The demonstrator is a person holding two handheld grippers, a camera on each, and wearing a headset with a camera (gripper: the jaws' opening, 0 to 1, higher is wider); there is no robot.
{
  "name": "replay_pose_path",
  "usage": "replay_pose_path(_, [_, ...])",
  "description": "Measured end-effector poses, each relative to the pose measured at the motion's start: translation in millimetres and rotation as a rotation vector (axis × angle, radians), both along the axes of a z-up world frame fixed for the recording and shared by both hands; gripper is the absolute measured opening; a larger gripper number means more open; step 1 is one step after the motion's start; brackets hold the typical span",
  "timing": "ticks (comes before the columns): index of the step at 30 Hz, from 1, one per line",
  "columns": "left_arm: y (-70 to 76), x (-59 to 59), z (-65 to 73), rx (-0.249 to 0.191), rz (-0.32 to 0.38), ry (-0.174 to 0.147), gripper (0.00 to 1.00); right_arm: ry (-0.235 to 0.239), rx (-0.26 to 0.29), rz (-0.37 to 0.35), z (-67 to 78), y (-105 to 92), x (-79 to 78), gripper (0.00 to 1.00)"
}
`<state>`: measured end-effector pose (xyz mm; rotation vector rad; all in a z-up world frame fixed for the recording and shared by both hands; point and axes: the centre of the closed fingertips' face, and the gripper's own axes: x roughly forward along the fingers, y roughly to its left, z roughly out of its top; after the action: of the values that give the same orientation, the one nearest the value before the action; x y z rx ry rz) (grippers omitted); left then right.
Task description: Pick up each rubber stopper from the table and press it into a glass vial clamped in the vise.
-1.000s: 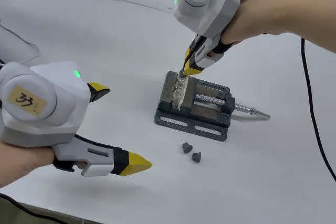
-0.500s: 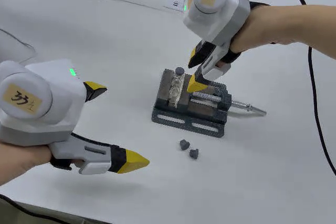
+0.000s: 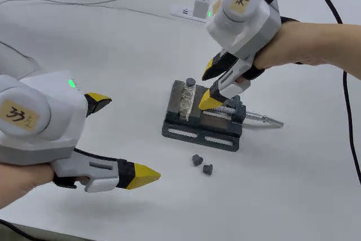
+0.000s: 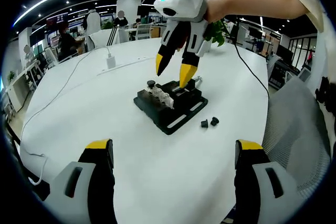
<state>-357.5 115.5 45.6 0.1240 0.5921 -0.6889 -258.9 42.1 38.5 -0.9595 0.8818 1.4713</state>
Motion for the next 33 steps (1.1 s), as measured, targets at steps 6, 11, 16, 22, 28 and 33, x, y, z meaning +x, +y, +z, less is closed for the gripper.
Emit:
replay_pose_path(6, [-0.8,-1.0,2.8,0.004,0.002,-0.01,0.95,0.008,0.041,-0.037,5.8,-7.7,-8.3,0.36])
replay_pose_path(11, [-1.4,-2.9,5.5,0.011,-0.001,-0.017,0.95,0.013,0.067,-0.046,9.3,-17.2,-22.6,0.36])
replay_pose_path(16, [-2.2,-4.7,8.0,0.012,0.004,-0.028,0.95,0.026,0.099,-0.064,9.7,-27.1,-41.6,0.34])
replay_pose_path(22, [-5.7,-8.9,7.8,0.016,0.0,-0.03,0.94,0.049,0.139,-0.103,2.4,-39.7,-66.3,0.33])
replay_pose_path(28, [-6.7,-11.1,9.4,0.013,0.004,-0.037,0.94,0.086,0.21,-0.144,-12.9,-46.4,-87.0,0.3])
replay_pose_path(33, [-6.7,-13.1,9.3,0.017,0.003,-0.038,0.94,0.09,0.24,-0.167,-24.0,-52.0,-96.8,0.28])
